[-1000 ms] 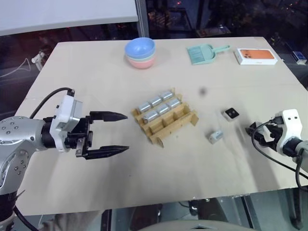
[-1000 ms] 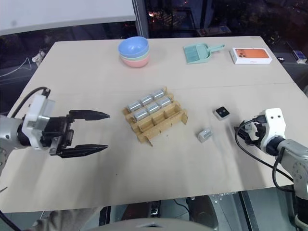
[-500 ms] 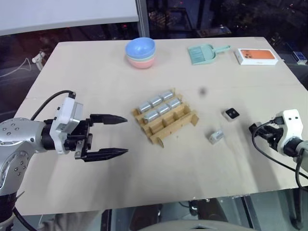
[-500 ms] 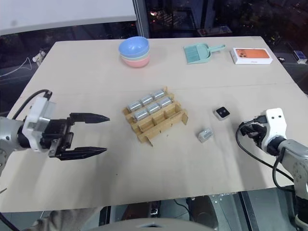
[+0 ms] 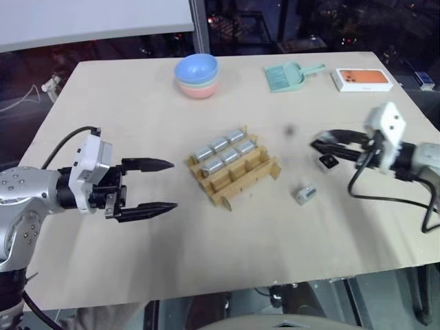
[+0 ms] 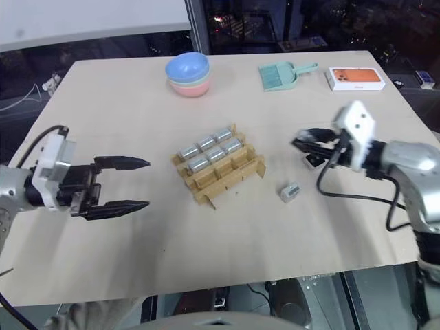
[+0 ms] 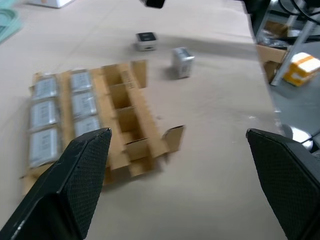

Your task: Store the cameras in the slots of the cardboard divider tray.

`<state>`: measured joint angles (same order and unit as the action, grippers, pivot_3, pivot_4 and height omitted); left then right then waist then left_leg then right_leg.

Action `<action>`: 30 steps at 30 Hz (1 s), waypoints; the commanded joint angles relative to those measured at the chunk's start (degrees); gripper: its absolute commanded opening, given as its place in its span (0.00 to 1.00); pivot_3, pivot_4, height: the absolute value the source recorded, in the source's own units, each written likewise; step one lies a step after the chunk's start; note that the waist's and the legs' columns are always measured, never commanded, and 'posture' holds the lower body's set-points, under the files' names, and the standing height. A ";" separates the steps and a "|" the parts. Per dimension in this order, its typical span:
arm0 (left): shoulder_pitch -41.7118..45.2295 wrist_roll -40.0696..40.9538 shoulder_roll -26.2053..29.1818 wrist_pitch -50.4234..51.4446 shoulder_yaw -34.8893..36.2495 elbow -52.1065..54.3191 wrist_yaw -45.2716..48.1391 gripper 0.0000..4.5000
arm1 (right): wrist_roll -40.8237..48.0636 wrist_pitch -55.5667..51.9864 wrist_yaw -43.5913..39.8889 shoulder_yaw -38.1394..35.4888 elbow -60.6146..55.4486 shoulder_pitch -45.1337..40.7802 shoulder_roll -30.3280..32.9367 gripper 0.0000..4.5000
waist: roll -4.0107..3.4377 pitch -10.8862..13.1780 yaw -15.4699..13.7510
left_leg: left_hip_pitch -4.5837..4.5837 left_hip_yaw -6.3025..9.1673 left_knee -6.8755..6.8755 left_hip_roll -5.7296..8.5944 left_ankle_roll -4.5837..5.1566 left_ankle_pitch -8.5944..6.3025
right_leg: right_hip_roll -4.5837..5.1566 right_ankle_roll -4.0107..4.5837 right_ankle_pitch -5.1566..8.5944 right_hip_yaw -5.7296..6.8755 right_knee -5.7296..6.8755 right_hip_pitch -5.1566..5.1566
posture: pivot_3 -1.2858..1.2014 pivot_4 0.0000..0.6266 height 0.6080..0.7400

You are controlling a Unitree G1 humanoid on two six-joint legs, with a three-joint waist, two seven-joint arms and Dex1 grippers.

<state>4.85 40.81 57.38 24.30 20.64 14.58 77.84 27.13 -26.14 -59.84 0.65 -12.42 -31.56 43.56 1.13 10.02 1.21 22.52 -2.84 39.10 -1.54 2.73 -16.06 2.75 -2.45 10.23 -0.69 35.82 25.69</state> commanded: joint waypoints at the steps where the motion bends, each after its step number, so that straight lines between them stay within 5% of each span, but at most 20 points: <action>1: 0.29 -0.80 -1.14 -3.44 0.77 -1.82 1.21 1.00 | -1.05 5.78 -9.37 7.47 3.79 -6.99 -4.31 0.17 | 0.03 -0.01 -0.22 | 0.04 0.01 0.01 0.00 0.00 0.00 | 0.01 0.04 -0.09 0.01 0.00 0.00 | 0.52 0.24 1.00; 8: 0.56 -3.85 -1.38 -10.09 -0.97 -8.15 7.24 1.00 | -7.32 14.27 -22.33 18.98 17.73 -18.14 -12.83 0.17 | 0.04 0.03 -0.80 | 0.33 -0.04 0.16 0.14 -0.02 0.01 | 0.24 0.09 -0.10 0.30 -0.10 0.02 | 0.52 0.24 1.00; 30: 1.11 -3.06 -2.24 -8.72 -2.34 -7.37 7.48 1.00 | -26.49 44.03 -29.10 26.82 58.39 -36.22 -30.15 0.17 | -0.01 0.05 -0.08 | 0.15 0.01 0.16 0.11 -0.13 0.08 | 0.21 0.12 -0.12 0.37 0.15 -0.01 | 0.52 0.24 1.00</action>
<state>6.17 36.31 54.65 15.07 17.29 5.29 85.73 2.62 15.96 -87.59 26.96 44.69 -67.19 13.65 1.12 10.08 1.12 22.66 -2.84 39.26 -1.44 2.59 -15.98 2.96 -2.33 10.11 -0.32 35.97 25.68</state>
